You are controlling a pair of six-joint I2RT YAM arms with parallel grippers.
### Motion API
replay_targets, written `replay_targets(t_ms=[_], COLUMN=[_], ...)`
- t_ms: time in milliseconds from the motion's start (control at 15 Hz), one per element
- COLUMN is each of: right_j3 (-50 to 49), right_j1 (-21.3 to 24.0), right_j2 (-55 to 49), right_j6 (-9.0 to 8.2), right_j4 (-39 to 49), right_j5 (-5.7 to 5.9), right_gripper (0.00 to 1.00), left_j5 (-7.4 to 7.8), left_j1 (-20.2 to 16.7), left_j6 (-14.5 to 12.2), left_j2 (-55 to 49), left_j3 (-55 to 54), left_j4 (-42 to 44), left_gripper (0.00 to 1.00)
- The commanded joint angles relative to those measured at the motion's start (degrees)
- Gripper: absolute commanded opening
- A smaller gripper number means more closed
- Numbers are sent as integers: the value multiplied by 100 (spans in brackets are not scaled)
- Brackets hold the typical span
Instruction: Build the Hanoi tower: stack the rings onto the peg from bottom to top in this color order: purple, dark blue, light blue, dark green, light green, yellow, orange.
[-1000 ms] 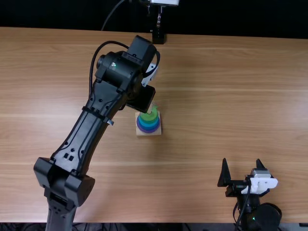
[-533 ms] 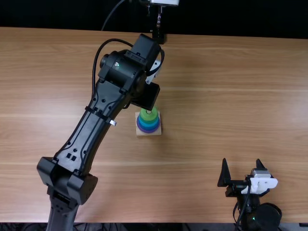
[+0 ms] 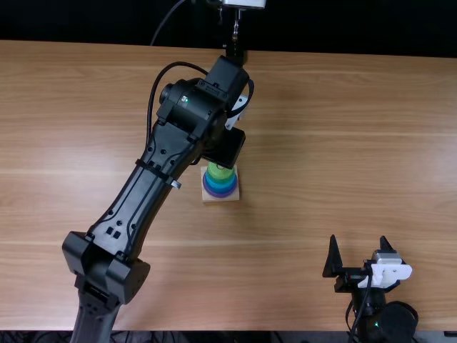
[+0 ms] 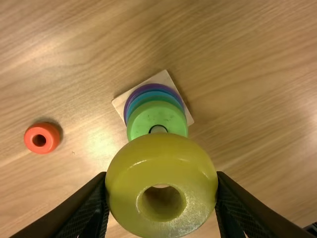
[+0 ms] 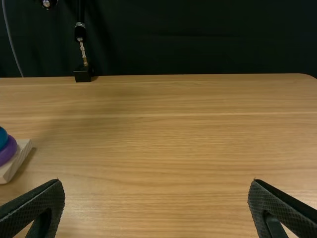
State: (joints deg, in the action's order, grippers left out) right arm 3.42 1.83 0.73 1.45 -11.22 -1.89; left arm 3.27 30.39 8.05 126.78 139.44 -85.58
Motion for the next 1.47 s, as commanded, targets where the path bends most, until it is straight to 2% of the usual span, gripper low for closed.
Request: replay_targets(t_ms=[0,333,400,467,533,600,733,800,1067,1400], right_j3=[-237,-237,-237,-237,-237,-237,-237,-237,-237,-237], right_j1=[37,37,37,37,37,37,37,37,37,37], right_j2=[-73,-73,-73,-73,-73,-73,-73,-73,-73,-73], right_j6=[2,2,2,2,2,2,2,2,2,2], right_j4=[-392,-392,-403,-392,-403,-403,-403,-392,-392,-403], right_j5=[-32,-32,-32,-32,-32,-32,-32,-32,-32,-32], right_gripper=[100,100,100,100,100,100,100,100,100,100], left_j5=[21,21,21,21,32,116,559,696,665,622], left_j1=[81,107,107,107,107,107,81,46,-60,-649], left_j6=[91,91,91,81,81,81,91,81,7,-4], left_j2=[224,321,312,312,303,303,277,259,66,-646], left_j3=[172,172,172,154,128,101,49,22,128,49], left_j4=[-17,-27,-17,-17,-27,-17,-27,-27,237,500], left_gripper=[0,2,16,40,71,100,100,100,100,100])
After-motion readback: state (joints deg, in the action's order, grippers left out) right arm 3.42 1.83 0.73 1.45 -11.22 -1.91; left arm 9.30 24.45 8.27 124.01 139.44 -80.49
